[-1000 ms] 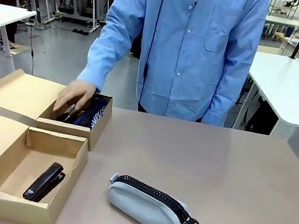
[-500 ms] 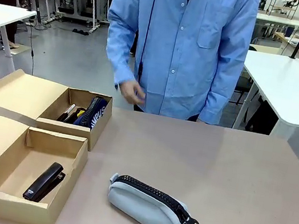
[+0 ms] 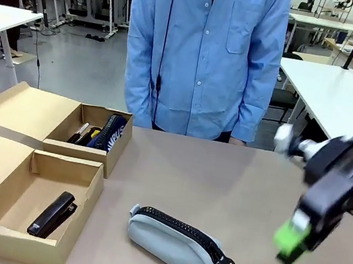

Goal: Place items inside the box.
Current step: Pick up a Pencil pouch or Stapler and place it inside the Mailer Box closest to the robot.

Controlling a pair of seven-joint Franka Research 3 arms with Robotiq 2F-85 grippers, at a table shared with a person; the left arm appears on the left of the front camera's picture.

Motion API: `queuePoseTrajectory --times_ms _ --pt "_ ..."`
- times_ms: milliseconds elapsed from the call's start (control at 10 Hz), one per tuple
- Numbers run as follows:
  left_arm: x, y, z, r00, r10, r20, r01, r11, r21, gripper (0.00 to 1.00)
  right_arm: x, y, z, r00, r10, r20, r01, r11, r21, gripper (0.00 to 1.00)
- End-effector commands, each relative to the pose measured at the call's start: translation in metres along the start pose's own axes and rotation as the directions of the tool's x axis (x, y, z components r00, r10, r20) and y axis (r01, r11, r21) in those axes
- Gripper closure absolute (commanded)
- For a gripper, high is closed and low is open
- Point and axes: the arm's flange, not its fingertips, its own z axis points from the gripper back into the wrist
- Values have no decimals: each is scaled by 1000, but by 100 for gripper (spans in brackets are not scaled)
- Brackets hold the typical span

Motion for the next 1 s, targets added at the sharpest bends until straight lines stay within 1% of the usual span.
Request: queuePoseTrajectory --times_ms 0,100,200,300,400,500,600,700,800,900 --pt "-1 -1 0 1000 -19 15 19 999 -26 0 -9 -8 33 990 -87 108 75 991 111 0" --pt "-1 -1 0 1000 -19 15 19 999 -26 0 -9 -8 33 990 -87 108 75 991 111 0" --pt "-1 -1 0 1000 -19 15 19 999 -26 0 1 2 -5 1000 8 -10 -8 1000 -8 0" --pt "-1 -1 0 1000 -19 15 19 999 -26 0 23 12 -32 992 63 -109 -84 976 -201 0" --pt "-1 -1 0 1000 -19 15 19 999 -26 0 48 9 -54 991 93 -95 -117 946 -303 0" --pt "-1 -1 0 1000 -19 15 19 999 -26 0 65 7 -68 989 148 -2 -140 932 -335 0" --pt "-1 -1 0 1000 -19 15 19 999 -26 0 77 5 -78 976 176 130 -89 863 -497 0" --pt "-1 -1 0 1000 -19 15 19 999 -26 0 85 3 -87 958 229 174 -95 823 -560 0" --pt "-1 -1 0 1000 -19 15 19 999 -26 0 91 5 -89 940 256 226 -58 772 -634 0" --pt "-1 -1 0 1000 -19 15 19 999 -26 0 97 9 -84 901 309 304 -18 728 -686 0"
